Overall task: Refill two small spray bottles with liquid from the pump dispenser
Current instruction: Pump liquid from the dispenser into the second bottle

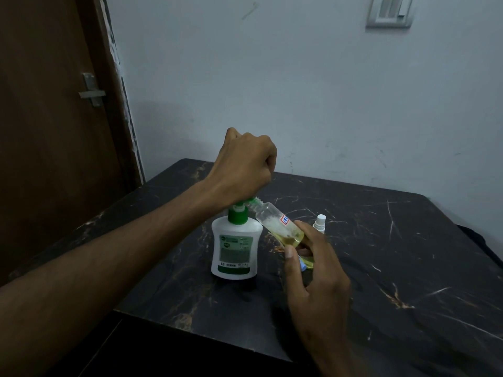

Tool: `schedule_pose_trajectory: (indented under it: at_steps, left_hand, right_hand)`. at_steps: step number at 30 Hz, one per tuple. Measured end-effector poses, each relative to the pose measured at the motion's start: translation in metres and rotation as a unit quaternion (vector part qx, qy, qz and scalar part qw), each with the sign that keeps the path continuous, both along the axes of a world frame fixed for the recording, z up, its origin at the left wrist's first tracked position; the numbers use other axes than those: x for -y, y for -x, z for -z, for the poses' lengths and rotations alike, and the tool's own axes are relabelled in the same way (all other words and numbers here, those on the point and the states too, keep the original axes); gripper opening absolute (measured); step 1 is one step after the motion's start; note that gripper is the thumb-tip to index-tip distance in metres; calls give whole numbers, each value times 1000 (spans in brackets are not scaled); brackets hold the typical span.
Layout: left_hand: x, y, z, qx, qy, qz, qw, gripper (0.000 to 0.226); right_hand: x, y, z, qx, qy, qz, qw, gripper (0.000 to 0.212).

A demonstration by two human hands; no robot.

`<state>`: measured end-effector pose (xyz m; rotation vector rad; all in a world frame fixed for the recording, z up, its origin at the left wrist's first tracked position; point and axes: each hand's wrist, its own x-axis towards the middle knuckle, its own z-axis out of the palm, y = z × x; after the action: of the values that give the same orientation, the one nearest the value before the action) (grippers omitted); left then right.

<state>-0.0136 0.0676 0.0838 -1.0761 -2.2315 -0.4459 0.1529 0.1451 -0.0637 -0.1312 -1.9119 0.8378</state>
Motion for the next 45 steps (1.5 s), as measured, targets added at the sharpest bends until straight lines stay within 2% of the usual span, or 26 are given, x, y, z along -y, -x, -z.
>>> schedule_pose_trajectory:
  at_steps: [45]
  left_hand:
    - [-4,2,0,-5,13,-3,1000,28]
  right_hand:
    - [1,-1,0,-8,15,-8,1000,39]
